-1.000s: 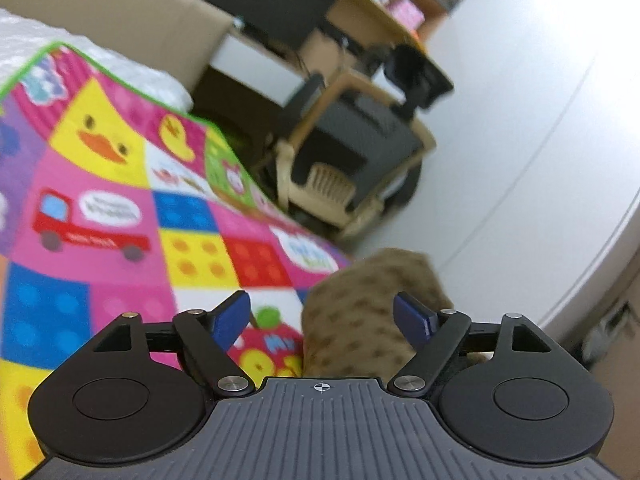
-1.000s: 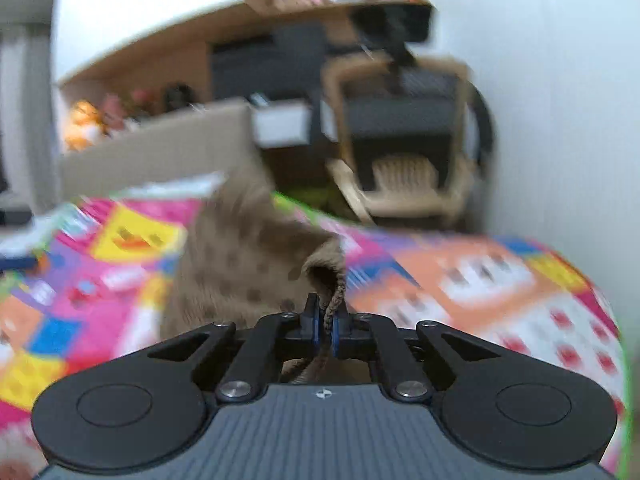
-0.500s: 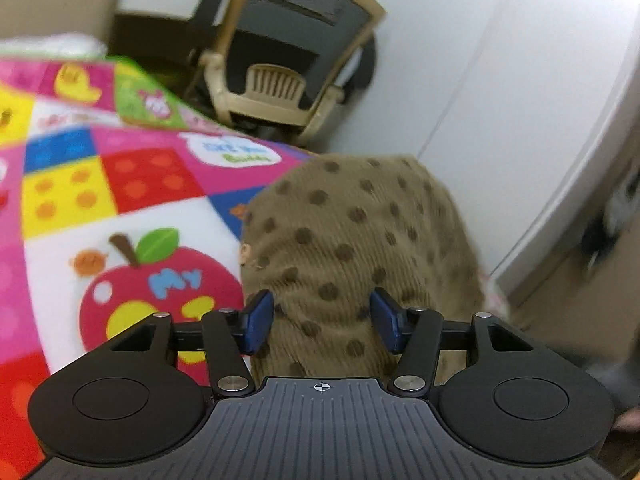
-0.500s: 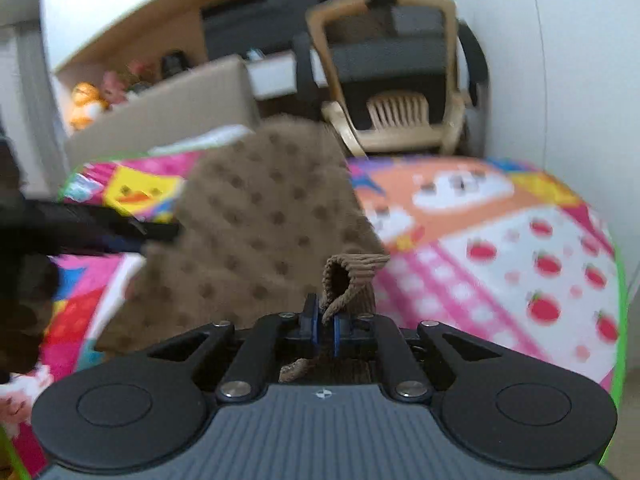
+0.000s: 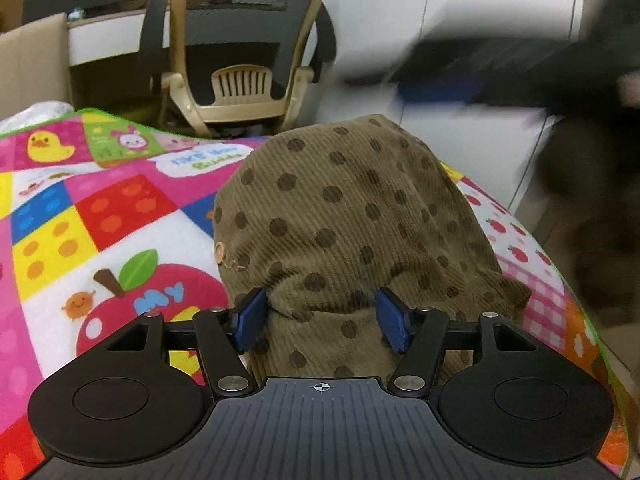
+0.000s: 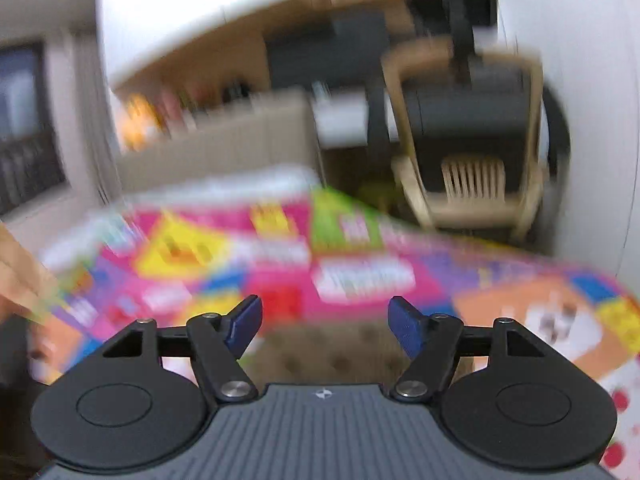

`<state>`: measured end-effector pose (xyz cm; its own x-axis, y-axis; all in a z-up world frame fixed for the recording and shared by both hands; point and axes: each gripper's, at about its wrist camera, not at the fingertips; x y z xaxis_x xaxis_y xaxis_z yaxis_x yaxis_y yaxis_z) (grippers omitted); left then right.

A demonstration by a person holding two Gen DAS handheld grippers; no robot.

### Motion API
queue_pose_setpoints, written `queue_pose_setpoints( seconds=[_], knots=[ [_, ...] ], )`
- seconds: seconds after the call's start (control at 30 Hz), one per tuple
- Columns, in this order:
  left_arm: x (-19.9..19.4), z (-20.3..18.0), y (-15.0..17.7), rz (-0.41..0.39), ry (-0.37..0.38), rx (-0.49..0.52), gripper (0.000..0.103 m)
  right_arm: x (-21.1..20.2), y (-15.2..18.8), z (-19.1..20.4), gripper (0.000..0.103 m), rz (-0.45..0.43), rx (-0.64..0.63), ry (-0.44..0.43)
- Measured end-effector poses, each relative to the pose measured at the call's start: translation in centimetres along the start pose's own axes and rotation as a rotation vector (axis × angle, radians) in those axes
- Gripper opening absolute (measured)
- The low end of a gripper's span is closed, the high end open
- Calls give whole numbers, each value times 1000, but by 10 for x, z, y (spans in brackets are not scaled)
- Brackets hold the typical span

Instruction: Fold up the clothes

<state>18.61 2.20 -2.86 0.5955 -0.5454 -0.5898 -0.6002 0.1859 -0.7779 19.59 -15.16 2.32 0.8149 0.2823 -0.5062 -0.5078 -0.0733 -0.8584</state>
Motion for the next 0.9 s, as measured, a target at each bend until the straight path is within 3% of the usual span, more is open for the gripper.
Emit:
queue_pose_setpoints(
  seconds=[0.1,0.2,0.63,0.77,0.9],
  knots=[
    [-3,4,0,9,10,-7,73,46,23,-12,72,122,35,52],
    [-5,7,2,23,25,-5,79,45,34,-31,73,123,132,13],
    [-4,9,3,39,28,10,86,20,62,-56,79,98,155,61],
    [-16,14,-6,2,7,-11,86,9,80,-60,79,115,95,160],
    [-29,22,-31,-90,-22,-34,90,-2,100,-61,79,136,52,183]
  ],
)
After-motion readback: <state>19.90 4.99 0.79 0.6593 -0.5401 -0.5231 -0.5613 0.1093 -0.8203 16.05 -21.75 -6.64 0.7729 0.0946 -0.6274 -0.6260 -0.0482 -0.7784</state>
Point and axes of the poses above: each gripper's, at about its wrist camera, not at the fingertips, and x roughly the way its jaws point, z to its left, y to its underside, and after that the axes turned 9 degrees about y, right-handed
